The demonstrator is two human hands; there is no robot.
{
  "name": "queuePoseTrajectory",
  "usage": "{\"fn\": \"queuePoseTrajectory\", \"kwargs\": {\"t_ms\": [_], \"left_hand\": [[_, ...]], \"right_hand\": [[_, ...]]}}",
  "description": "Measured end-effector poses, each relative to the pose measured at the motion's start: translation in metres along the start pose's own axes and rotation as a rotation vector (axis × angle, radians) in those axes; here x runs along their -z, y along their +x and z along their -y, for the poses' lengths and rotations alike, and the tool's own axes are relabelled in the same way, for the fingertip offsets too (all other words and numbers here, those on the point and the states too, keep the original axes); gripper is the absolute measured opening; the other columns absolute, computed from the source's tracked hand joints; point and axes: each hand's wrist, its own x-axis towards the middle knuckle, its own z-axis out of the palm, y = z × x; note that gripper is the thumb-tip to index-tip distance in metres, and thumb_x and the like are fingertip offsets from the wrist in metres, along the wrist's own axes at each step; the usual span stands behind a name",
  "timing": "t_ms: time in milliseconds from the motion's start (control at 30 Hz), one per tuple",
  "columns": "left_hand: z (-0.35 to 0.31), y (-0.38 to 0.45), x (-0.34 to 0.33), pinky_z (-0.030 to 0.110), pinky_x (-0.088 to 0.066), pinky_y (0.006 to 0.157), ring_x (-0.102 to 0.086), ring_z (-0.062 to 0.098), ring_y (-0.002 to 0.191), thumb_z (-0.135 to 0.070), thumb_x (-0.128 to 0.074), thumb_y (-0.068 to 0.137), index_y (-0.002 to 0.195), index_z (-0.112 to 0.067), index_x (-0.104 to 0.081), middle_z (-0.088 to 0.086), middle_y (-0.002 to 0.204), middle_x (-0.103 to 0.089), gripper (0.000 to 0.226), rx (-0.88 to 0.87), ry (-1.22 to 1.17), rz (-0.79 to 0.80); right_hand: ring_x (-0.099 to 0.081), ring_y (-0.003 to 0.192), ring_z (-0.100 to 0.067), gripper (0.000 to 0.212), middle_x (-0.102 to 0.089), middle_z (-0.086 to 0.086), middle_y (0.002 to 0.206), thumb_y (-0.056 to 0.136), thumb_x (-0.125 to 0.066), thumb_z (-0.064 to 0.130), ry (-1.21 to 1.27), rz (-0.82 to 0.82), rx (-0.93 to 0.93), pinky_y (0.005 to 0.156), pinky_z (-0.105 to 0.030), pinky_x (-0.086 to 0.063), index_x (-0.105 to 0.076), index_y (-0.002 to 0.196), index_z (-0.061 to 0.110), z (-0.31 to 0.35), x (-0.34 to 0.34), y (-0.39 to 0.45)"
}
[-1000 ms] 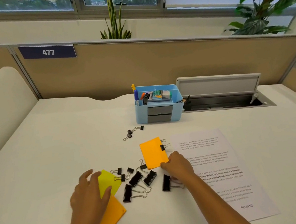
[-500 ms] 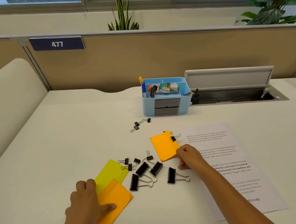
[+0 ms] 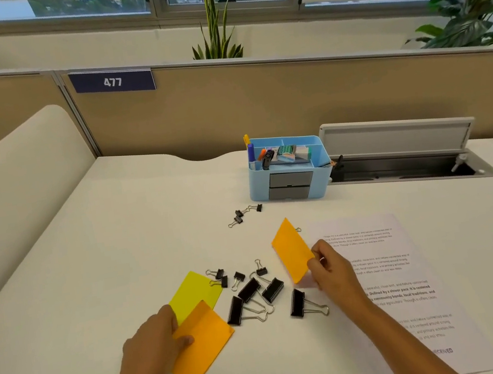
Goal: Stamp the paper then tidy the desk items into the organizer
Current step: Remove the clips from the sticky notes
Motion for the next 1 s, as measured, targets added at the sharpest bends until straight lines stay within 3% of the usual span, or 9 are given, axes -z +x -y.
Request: {"fn": "queuePoseTrajectory", "kwargs": {"t_ms": [200,333,433,600,733,1000], "left_hand": [[0.001,0.004,0.022,0.025,-0.035,0.056,-0.052,0.013,0.067,-0.027,-0.067,0.081,0.070,-0.029,-0.051,-0.006,0.068,-0.053,0.020,-0.020,-0.266,-0.093],[-0.007,0.012,0.034,0.024,-0.036,0.053,-0.052,0.011,0.062,-0.020,-0.067,0.081,0.067,-0.024,-0.059,-0.003,0.065,-0.056,0.016,-0.100,-0.402,-0.251],[-0.018,0.022,0.041,0.023,-0.035,0.052,-0.050,0.013,0.061,-0.019,-0.067,0.081,0.070,-0.022,-0.060,-0.001,0.064,-0.052,0.013,-0.136,-0.462,-0.337],[-0.020,0.043,0.050,0.026,-0.038,0.054,-0.053,0.017,0.064,-0.020,-0.065,0.082,0.069,-0.025,-0.059,0.008,0.069,-0.058,0.016,-0.103,-0.634,-0.430],[-0.025,0.055,0.045,0.025,-0.036,0.053,-0.051,0.019,0.059,-0.020,-0.065,0.082,0.070,-0.022,-0.061,0.011,0.065,-0.056,0.014,-0.064,-0.710,-0.389],[-0.026,0.060,0.026,0.025,-0.036,0.054,-0.050,0.017,0.061,-0.023,-0.065,0.082,0.076,-0.016,-0.063,0.003,0.064,-0.053,0.010,-0.004,-0.730,-0.289]], "right_hand": [[-0.054,0.048,-0.002,0.018,-0.055,-0.004,0.066,0.092,-0.047,0.008,0.025,-0.063,0.222,0.044,-0.016,-0.047,-0.044,0.078,0.020,0.061,0.025,0.037],[-0.056,0.055,-0.012,0.012,-0.055,-0.010,0.072,0.090,-0.049,0.009,-0.160,-0.174,0.395,0.045,-0.024,-0.049,-0.045,0.079,0.012,0.106,0.047,0.097],[-0.040,0.058,-0.015,0.016,-0.041,-0.001,0.067,0.084,-0.051,0.008,-0.477,-0.191,0.515,0.050,-0.024,-0.033,-0.040,0.073,0.012,0.139,0.054,0.152],[-0.036,0.063,-0.025,0.012,-0.041,-0.013,0.073,0.083,-0.047,0.004,-0.752,-0.097,0.520,0.056,-0.034,-0.025,-0.037,0.075,0.008,0.155,0.047,0.228],[-0.037,0.066,-0.025,0.012,-0.034,-0.006,0.068,0.084,-0.043,0.001,-0.884,-0.054,0.478,0.056,-0.034,-0.025,-0.037,0.078,0.009,0.151,0.029,0.259],[-0.039,0.062,-0.026,0.015,-0.040,-0.011,0.077,0.085,-0.046,0.002,-0.845,-0.199,0.561,0.053,-0.033,-0.025,-0.039,0.076,0.011,0.156,0.013,0.280]]}}
